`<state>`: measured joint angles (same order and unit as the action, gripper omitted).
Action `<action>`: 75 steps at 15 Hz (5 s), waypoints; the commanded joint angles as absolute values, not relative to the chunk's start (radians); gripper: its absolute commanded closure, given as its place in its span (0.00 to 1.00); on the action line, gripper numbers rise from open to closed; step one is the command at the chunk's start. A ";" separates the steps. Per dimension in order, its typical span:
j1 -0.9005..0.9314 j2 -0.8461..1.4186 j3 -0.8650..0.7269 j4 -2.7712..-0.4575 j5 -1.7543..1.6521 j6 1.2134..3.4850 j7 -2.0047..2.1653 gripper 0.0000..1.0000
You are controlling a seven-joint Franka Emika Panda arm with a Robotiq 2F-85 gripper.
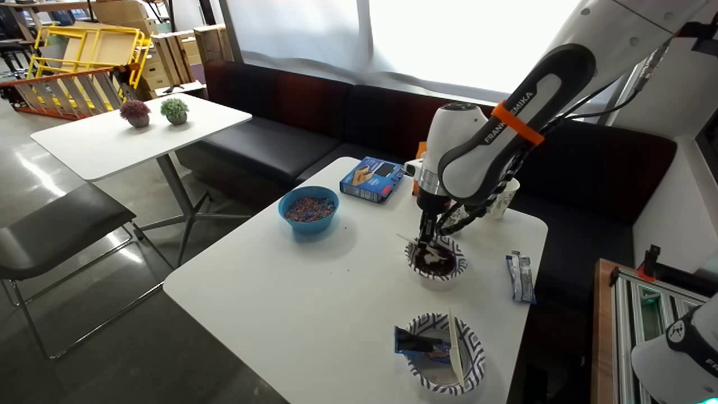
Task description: Use the white spoon to place some contents from the black and white bowl into the coffee cup on the left.
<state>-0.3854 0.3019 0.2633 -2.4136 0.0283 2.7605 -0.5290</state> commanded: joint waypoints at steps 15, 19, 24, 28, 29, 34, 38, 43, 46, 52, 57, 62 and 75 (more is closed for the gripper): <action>-0.007 0.215 -0.035 -2.388 -0.358 2.596 -0.243 0.96; 0.008 0.179 -0.035 -2.364 -0.401 2.504 -0.204 0.96; -0.011 0.123 -0.048 -2.354 -0.452 2.438 -0.211 0.96; -0.048 0.085 -0.071 -2.358 -0.444 2.448 -0.285 0.96; -0.057 0.077 -0.074 -2.359 -0.431 2.448 -0.314 0.96; -0.079 0.078 -0.079 -2.346 -0.411 2.464 -0.364 0.86; -0.080 0.074 -0.079 -2.346 -0.408 2.463 -0.374 0.86; -0.096 0.076 -0.085 -2.333 -0.358 2.473 -0.433 0.96; -0.115 0.069 -0.088 -2.336 -0.284 2.484 -0.515 0.96; -0.165 0.062 -0.101 -2.356 -0.087 2.539 -0.730 0.96; -0.192 0.066 -0.095 -2.358 0.188 2.537 -0.967 0.96; -0.216 0.070 -0.105 -2.338 0.444 2.489 -1.203 0.96; -0.279 0.070 -0.170 -2.322 0.701 2.317 -1.661 0.96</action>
<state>-0.2648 0.0762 -0.1492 -2.3293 0.6501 2.3899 -1.5662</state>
